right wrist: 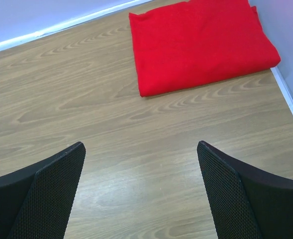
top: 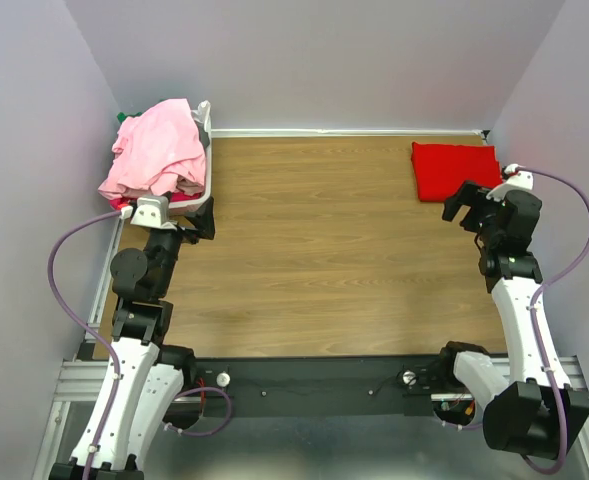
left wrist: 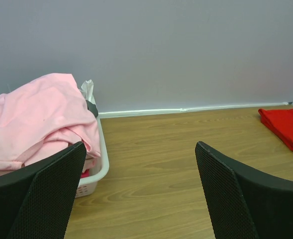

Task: Fold and stack the t-shirts
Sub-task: Grab the tshirt from the pile

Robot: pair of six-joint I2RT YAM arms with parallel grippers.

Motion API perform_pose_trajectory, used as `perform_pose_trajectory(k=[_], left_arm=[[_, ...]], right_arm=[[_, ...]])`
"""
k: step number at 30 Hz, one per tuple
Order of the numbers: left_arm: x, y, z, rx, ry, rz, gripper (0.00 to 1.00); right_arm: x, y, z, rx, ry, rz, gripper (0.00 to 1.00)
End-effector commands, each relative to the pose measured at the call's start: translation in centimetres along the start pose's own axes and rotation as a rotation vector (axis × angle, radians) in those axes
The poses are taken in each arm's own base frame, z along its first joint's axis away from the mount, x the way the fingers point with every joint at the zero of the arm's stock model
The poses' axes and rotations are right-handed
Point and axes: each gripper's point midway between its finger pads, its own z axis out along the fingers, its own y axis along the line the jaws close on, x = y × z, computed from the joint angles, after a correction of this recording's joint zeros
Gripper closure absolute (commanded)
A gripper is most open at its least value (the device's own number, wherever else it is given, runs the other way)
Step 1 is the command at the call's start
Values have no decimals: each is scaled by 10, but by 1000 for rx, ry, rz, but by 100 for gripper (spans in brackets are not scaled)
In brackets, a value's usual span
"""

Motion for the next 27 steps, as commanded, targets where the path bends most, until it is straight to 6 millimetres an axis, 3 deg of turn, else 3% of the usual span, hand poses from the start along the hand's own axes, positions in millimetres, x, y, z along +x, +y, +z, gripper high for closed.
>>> perform_pose_trajectory(k=[1, 4, 6, 9, 14, 15, 20, 21, 22, 23, 24, 25, 26, 27], left_arm=[[-5, -5, 1, 29, -22, 16, 2], [-5, -6, 1, 35, -18, 14, 2], [-4, -6, 1, 35, -18, 14, 2], [-4, -6, 2, 34, -14, 7, 2], [1, -3, 9, -2, 39, -61, 2], [-11, -4, 12, -3, 27, -83, 2], [-10, 14, 37, -118, 148, -185, 3], [-31, 23, 46, -146, 118, -178, 3], [-8, 33, 58, -180, 207, -182, 3], [3, 43, 62, -213, 264, -185, 3], [-8, 52, 72, -239, 261, -183, 3], [17, 56, 86, -266, 334, -273, 5], [12, 55, 94, -291, 342, -425, 9], [18, 61, 100, -320, 369, -453, 11]], right_arm=[[-8, 11, -1, -59, -24, -1, 0], [-12, 28, -3, -160, -17, -51, 0], [-1, 57, -11, -367, 21, -169, 0], [12, 81, -24, -563, 52, -270, 0], [34, 75, -20, -567, 93, -325, 0], [41, 74, -20, -574, 108, -332, 0], [67, 76, -29, -647, 164, -382, 0], [70, 76, -30, -649, 176, -381, 0], [73, 74, -30, -647, 184, -378, 0], [75, 74, -29, -647, 189, -379, 0], [77, 74, -29, -646, 198, -376, 0], [78, 73, -29, -645, 200, -376, 0], [77, 73, -29, -643, 205, -375, 0], [77, 73, -29, -643, 204, -376, 0]])
